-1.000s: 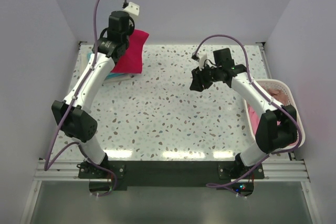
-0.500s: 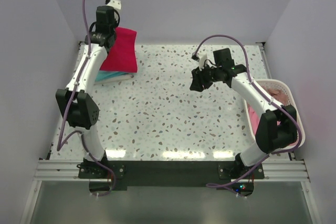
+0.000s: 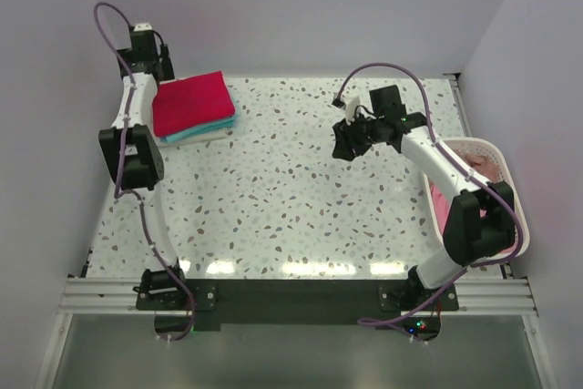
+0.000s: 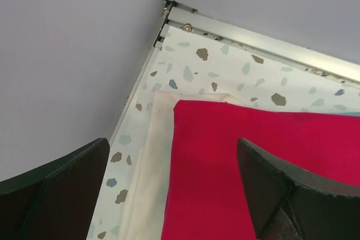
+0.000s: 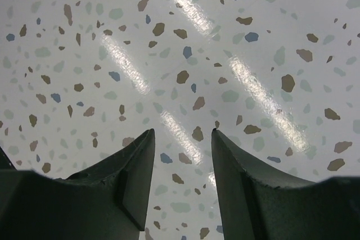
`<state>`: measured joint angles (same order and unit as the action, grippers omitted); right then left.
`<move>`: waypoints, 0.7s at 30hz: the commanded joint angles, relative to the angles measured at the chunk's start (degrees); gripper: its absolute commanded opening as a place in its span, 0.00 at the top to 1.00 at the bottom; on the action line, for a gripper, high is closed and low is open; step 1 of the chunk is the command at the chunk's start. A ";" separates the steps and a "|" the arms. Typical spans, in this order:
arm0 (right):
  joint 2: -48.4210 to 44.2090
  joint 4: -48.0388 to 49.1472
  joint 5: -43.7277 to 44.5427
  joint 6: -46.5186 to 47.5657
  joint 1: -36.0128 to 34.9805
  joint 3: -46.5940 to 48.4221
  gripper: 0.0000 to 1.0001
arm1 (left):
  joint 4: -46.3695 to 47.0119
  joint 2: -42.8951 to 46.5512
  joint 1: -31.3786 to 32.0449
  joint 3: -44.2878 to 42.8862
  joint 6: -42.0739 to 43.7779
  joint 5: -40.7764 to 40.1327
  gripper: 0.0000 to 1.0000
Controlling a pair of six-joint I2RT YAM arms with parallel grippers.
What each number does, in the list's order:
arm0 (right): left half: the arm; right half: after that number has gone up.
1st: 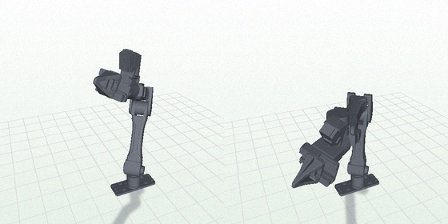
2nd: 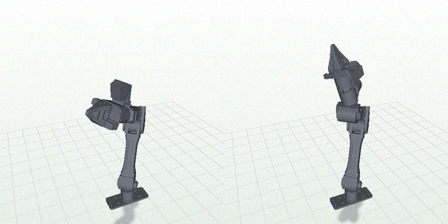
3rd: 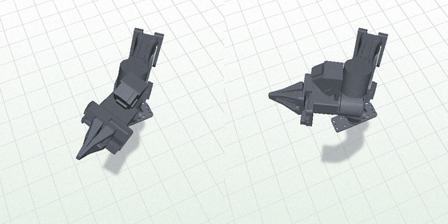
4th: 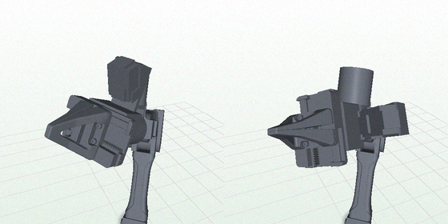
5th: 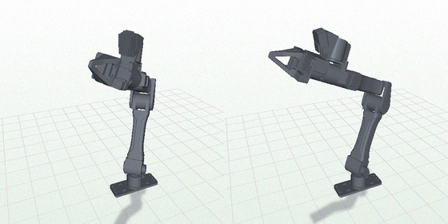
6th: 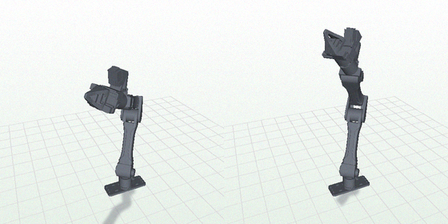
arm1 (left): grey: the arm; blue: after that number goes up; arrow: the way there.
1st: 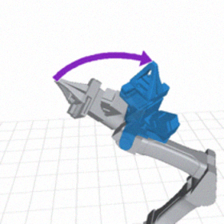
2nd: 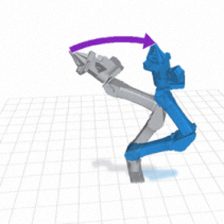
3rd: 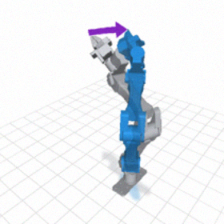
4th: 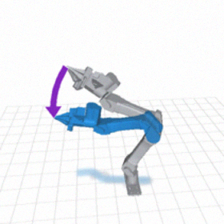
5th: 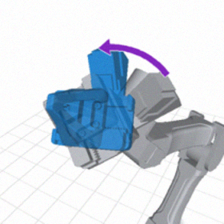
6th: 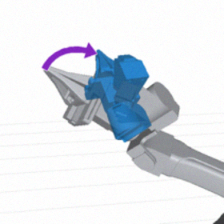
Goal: Fold and stack the t-shirts
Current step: Neatly place the folded tshirt to the corner, then reset both grippers
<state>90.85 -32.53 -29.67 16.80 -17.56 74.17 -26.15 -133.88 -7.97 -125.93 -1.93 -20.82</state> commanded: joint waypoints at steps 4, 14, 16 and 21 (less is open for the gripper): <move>-0.41 -1.65 3.20 3.24 0.16 1.41 0.47 | 4.44 21.45 0.76 5.24 -8.08 9.38 0.00; -19.55 17.23 33.60 -8.08 5.34 -8.68 0.01 | 12.35 57.31 0.67 44.42 -13.79 45.92 0.00; -24.20 18.55 43.17 -9.84 5.35 -10.01 0.01 | 12.96 64.86 0.67 52.43 -13.89 47.53 0.00; -30.55 16.63 55.32 -12.22 5.35 -10.36 0.01 | 12.71 77.87 0.67 65.78 -11.17 45.79 0.00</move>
<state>62.78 -18.24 12.67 8.49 -11.99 64.25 -13.47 -59.00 -7.09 -66.32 -13.50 22.39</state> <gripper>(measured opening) 0.986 0.997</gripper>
